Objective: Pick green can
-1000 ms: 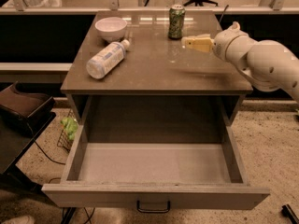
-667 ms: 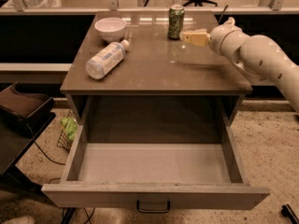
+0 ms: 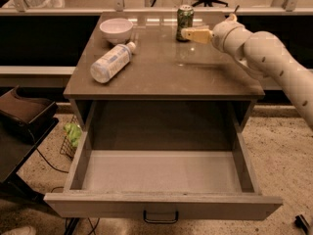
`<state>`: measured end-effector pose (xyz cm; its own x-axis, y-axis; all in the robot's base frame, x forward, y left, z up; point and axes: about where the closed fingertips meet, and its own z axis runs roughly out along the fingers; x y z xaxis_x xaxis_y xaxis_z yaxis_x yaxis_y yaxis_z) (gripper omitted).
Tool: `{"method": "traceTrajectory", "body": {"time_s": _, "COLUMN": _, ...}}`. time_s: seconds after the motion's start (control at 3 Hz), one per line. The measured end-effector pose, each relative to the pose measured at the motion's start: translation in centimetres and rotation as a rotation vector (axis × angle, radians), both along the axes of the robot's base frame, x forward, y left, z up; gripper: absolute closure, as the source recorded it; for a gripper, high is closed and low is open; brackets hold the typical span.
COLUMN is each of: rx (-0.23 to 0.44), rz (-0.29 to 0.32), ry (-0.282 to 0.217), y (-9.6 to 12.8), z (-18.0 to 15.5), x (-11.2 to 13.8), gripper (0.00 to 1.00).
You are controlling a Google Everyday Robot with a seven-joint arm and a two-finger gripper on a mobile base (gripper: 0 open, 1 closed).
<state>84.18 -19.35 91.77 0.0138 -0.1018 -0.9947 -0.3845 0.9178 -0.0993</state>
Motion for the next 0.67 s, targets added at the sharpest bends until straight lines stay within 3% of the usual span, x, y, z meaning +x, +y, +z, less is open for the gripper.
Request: {"method": "traceTrajectory", "body": {"time_s": 0.67, "rx": -0.012, "rz": 0.038, "ry": -0.006, "y": 2.0, "z": 0.5, "x": 6.0, "gripper": 0.00}}
